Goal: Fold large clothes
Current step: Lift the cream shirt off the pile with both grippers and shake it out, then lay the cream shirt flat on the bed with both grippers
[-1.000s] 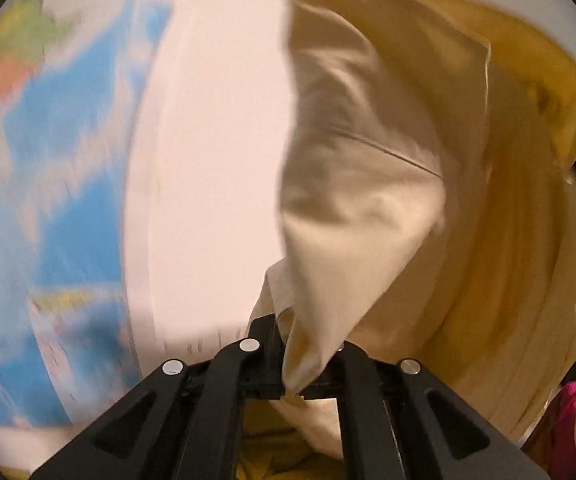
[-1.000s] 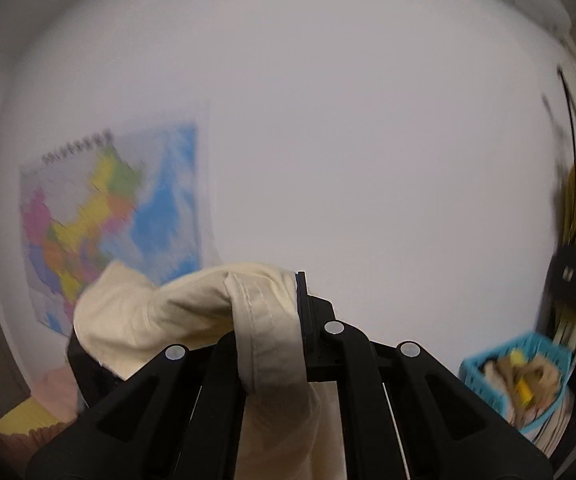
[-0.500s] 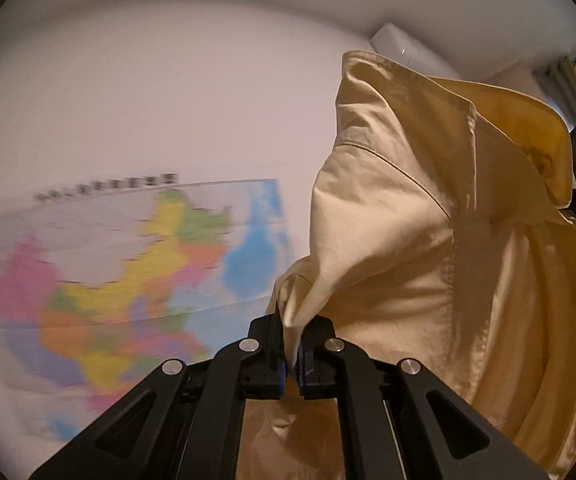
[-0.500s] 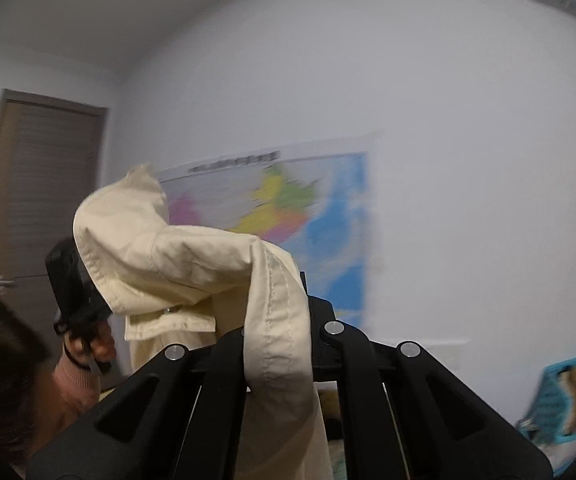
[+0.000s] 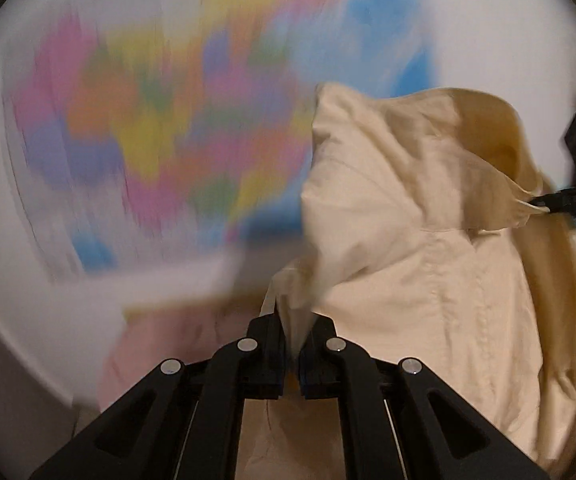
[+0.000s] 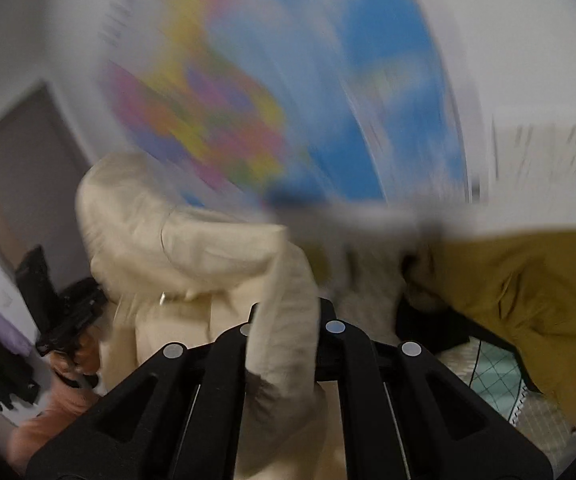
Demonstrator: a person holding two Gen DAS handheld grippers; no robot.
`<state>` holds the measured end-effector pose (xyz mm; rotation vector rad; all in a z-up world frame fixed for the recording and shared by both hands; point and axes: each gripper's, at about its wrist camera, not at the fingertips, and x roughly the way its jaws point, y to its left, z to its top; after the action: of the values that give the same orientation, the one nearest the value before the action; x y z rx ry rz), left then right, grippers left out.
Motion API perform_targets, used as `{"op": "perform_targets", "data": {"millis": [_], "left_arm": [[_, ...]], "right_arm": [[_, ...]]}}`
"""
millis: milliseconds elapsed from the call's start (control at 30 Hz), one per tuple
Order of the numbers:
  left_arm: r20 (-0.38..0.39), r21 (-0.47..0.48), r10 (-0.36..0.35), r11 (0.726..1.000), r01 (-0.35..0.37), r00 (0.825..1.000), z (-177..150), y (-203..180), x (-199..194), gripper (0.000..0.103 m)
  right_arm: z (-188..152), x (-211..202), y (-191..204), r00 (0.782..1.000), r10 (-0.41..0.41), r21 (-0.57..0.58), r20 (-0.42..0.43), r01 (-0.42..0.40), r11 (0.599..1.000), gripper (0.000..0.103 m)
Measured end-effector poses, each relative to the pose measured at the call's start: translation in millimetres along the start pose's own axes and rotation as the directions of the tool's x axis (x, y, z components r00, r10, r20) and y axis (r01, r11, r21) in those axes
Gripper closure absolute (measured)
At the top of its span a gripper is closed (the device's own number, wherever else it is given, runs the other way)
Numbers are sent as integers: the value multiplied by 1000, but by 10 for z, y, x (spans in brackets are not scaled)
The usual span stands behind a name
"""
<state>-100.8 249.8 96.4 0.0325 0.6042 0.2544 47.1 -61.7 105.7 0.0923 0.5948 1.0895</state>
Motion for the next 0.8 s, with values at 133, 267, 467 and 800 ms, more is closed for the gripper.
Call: {"op": "perform_targets", "data": {"millis": [133,267,467,800], "left_arm": [[-212,-46,-36,999,27,977,-285,56,1332,100],[-267,-55,-50,998,37,962,-364,61,1777,100],[-260,-76,-95,994,78,961,-358,305,1873,93],[-241,-58,-104,994,92,965,-811,400,1422,32]], "right_arm": [[-177,1227,-646,982,-56,100,-181,75,992,99],[-337,1661,-866,964,-105,102,-243,133,986,99],[-149,1622,-1133,977,-94,142,-193,123,982,99],[-138,1492,-962,965,-193,60,-176,206,977,49]]}}
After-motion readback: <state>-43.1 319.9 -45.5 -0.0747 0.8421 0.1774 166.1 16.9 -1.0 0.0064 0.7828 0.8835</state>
